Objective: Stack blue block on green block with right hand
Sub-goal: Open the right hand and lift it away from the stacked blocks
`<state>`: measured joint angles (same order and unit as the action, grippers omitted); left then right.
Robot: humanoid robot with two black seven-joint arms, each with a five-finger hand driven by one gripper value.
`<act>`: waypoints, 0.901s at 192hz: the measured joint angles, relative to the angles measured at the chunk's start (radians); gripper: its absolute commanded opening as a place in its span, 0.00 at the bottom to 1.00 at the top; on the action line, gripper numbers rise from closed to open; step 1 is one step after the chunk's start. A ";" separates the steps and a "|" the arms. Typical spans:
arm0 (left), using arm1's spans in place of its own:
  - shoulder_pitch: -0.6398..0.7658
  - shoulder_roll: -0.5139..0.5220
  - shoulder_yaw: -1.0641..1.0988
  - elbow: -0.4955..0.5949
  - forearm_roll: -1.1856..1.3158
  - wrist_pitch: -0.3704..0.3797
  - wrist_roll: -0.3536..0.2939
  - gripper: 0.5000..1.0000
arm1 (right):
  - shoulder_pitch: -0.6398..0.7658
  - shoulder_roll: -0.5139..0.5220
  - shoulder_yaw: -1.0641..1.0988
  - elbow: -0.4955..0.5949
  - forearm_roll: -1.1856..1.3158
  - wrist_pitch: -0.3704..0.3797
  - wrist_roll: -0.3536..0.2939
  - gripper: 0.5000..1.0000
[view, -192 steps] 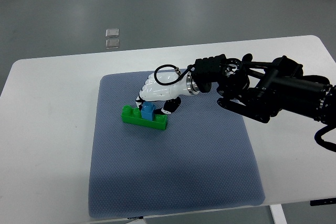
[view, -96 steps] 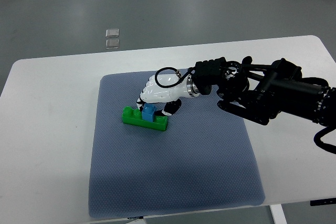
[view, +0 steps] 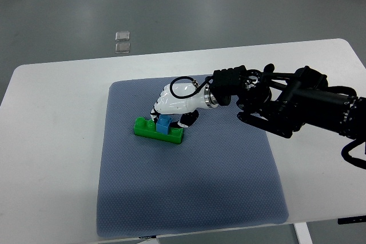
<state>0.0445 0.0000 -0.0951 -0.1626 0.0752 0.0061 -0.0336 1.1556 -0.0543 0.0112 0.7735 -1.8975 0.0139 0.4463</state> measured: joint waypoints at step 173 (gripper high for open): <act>0.000 0.000 0.000 0.000 0.000 0.000 0.000 1.00 | 0.055 -0.045 0.063 0.020 0.021 -0.015 0.005 0.69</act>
<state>0.0445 0.0000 -0.0951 -0.1626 0.0751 0.0061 -0.0336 1.2109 -0.0992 0.0744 0.7939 -1.8766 -0.0008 0.4510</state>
